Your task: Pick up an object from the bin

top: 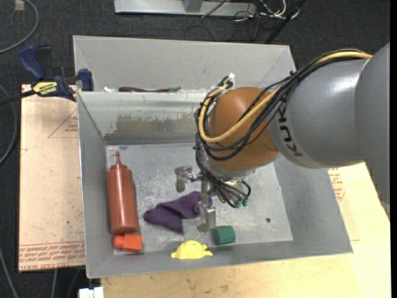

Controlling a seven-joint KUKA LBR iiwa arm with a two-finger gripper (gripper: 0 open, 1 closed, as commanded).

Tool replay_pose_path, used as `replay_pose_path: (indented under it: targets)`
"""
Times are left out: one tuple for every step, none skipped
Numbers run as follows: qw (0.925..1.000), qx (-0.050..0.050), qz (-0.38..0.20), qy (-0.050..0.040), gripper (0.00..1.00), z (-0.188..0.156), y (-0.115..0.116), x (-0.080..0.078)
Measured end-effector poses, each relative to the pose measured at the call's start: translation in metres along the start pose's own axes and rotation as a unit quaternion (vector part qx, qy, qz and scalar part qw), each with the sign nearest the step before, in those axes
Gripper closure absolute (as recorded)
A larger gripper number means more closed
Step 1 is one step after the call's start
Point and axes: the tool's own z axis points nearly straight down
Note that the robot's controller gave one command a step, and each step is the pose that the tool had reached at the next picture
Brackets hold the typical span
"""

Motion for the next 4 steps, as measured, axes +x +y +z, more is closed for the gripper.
replay_pose_path:
  targets:
    - [0.9992, -0.001, -0.04, 0.0013, 0.0, 0.02, 0.005, 0.002]
    - [0.9977, -0.001, -0.068, 0.0044, 0.0, -0.016, 0.002, -0.016]
    - [0.9974, 0.001, -0.072, -0.0062, 0.0, -0.038, 0.002, -0.023]
    - [0.9914, -0.001, -0.131, -0.0006, 0.0, 0.018, -0.006, -0.029]
